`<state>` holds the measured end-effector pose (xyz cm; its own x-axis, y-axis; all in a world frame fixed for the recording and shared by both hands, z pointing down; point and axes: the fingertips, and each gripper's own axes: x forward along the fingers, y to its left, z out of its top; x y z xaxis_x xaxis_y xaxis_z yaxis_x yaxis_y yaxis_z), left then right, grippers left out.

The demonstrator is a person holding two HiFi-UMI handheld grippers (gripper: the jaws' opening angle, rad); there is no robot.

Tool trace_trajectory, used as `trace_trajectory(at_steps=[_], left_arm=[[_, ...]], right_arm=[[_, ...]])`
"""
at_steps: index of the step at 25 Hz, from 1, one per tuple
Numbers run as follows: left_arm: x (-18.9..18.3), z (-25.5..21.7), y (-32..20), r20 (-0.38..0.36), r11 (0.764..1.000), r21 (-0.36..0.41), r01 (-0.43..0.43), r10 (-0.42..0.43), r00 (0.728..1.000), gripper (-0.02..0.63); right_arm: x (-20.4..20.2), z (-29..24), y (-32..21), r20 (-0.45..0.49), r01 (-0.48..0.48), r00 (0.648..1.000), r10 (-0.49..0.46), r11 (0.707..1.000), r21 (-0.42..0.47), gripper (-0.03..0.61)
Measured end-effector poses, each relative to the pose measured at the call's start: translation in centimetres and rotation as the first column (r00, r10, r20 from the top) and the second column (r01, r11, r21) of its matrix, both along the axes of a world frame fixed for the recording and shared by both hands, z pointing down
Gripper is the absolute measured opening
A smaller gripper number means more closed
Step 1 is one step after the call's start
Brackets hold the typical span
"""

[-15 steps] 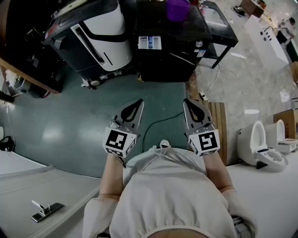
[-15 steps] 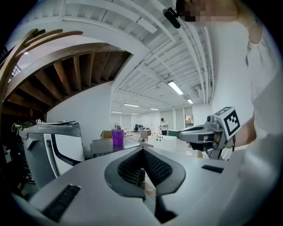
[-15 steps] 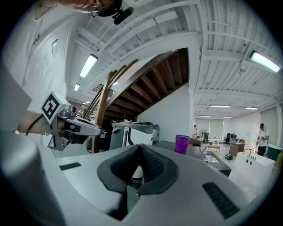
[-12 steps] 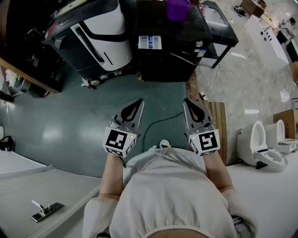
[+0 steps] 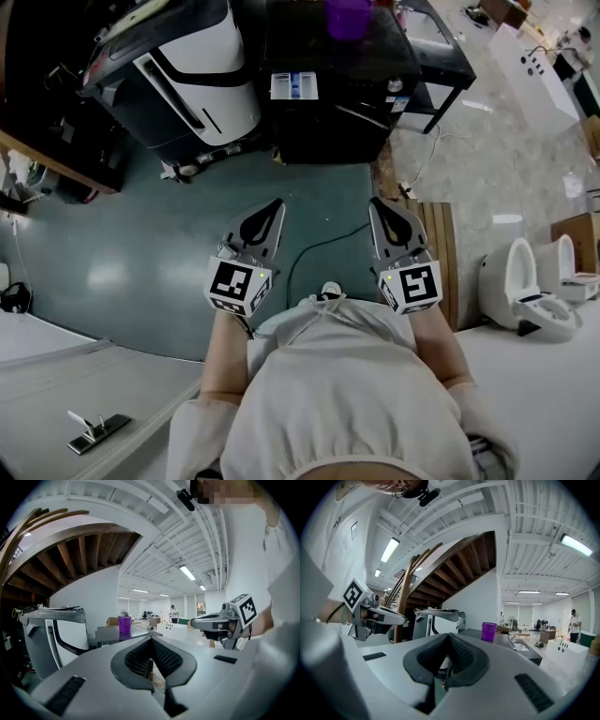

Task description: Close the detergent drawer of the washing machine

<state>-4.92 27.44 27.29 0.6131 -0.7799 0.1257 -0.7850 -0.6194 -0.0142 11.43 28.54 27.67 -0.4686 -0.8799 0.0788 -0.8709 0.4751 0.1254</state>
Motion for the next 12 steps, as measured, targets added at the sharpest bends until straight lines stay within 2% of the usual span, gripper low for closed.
trace_trajectory(at_steps=[8, 12], left_arm=[[2.7, 0.8, -2.5, -0.001, 1.0, -0.006, 0.011, -0.011, 1.0, 0.017], [2.9, 1.6, -4.3, -0.003, 0.999, -0.029, 0.034, -0.034, 0.999, 0.017]], right_arm=[[3.9, 1.4, -1.8, -0.005, -0.023, 1.0, 0.023, 0.999, -0.039, 0.003], [4.4, 2.5, -3.8, -0.006, -0.016, 1.0, 0.016, 0.998, -0.055, 0.004]])
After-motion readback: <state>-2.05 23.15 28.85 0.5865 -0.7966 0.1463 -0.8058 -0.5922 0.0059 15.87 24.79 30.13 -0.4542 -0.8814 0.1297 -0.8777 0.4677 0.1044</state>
